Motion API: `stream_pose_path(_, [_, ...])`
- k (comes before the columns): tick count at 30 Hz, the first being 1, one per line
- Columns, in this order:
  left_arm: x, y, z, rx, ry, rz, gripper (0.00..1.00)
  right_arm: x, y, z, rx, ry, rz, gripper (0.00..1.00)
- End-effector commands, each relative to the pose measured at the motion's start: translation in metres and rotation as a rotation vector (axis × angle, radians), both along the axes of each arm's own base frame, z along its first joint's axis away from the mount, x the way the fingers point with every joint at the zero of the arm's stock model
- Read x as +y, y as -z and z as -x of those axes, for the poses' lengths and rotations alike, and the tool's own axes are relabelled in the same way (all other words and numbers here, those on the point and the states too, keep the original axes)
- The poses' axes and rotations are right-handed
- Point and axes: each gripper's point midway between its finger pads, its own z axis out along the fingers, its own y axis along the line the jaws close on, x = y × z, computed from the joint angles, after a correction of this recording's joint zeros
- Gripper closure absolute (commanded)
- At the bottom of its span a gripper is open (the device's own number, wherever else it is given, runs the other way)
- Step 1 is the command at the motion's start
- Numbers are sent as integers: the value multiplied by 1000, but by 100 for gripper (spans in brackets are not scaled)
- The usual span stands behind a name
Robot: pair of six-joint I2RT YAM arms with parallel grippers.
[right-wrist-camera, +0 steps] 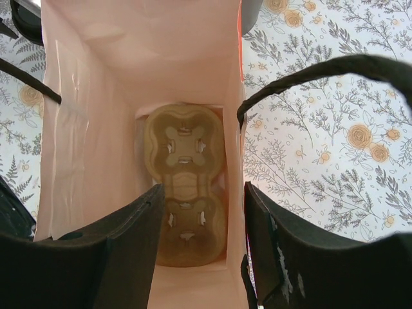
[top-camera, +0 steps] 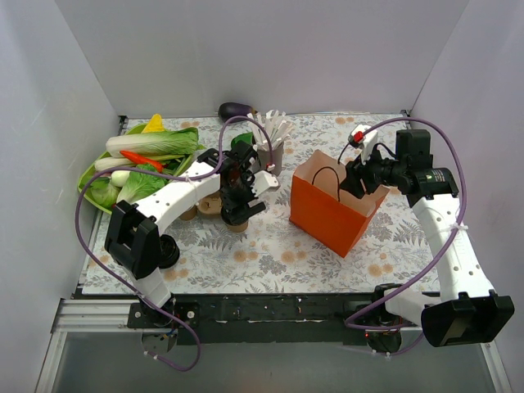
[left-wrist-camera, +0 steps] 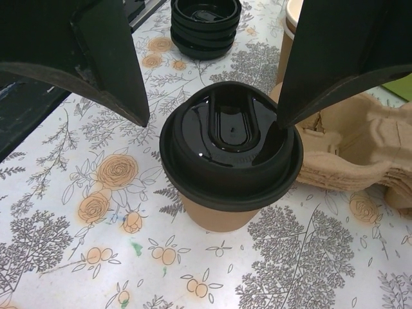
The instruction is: Pack the takeout coffee
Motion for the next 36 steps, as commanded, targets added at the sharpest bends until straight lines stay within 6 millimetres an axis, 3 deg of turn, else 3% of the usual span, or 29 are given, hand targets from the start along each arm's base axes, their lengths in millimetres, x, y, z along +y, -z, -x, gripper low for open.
stream_pose_path(1, [2,-29,-12,-103,-17,23,20,2,-20,0,-54,-18,-14,40])
stream_pose_path(26, [-2,0,0,3,-51,11,30,0,-23,4,-67,-14,-11,40])
stream_pose_path(32, [6,13,7,25,-55,-24,26,1,-23,4,-68,-8,-19,40])
stream_pose_path(36, [2,6,0,-6,-66,1,25,1,-23,5,-64,-8,-23,40])
